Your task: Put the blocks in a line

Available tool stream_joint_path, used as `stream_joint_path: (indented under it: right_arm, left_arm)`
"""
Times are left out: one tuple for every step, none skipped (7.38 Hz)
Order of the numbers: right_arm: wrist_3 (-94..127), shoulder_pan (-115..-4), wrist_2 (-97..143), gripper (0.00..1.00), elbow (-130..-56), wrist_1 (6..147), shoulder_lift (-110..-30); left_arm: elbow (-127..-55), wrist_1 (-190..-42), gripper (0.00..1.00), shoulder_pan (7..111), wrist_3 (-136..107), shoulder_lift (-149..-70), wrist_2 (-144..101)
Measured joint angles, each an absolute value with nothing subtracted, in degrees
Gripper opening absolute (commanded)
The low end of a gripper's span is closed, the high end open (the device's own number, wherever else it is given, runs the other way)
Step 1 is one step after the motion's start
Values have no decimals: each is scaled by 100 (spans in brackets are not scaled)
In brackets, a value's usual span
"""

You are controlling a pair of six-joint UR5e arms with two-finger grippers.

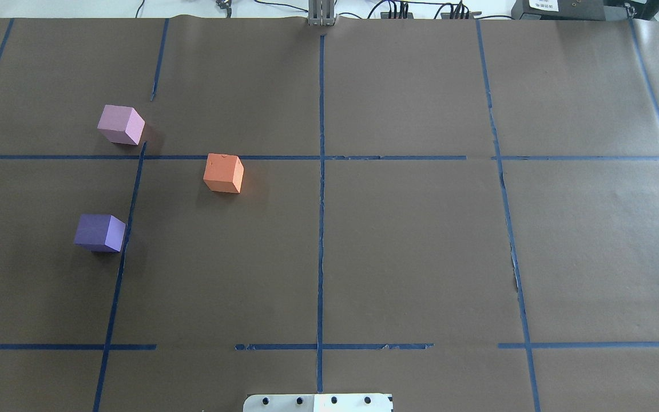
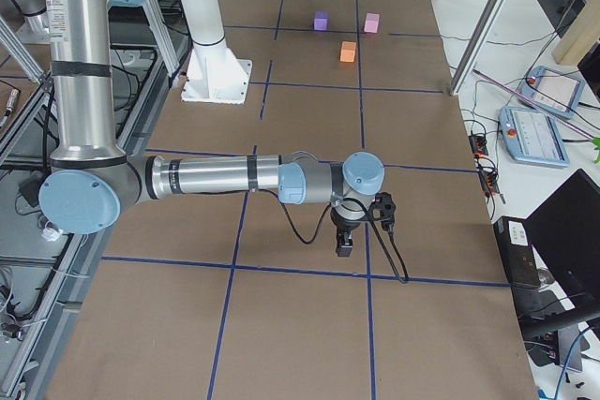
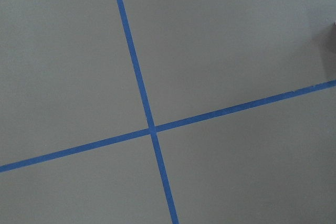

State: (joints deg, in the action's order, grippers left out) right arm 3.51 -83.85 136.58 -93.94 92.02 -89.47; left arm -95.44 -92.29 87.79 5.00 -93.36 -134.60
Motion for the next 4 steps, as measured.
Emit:
stream_joint_path:
  right_arm:
    - [352, -8385, 13658, 100, -9394, 9202, -8947]
    - [352, -8385, 13658, 100, -9392, 9202, -8947]
    - [352, -8385, 13658, 100, -9390, 9202, -8947]
    - [352, -8385, 13658, 100, -9390, 9202, -8947]
  left_arm:
    - [-9557, -9233, 100, 8779, 503, -9319, -13463]
    - [-9577, -9252, 100, 8772, 504, -9296, -13466]
    - [-9594, -9292, 100, 8763, 505, -9303, -13515]
    - [-9592, -9582, 100, 8700, 493, -9349, -13737]
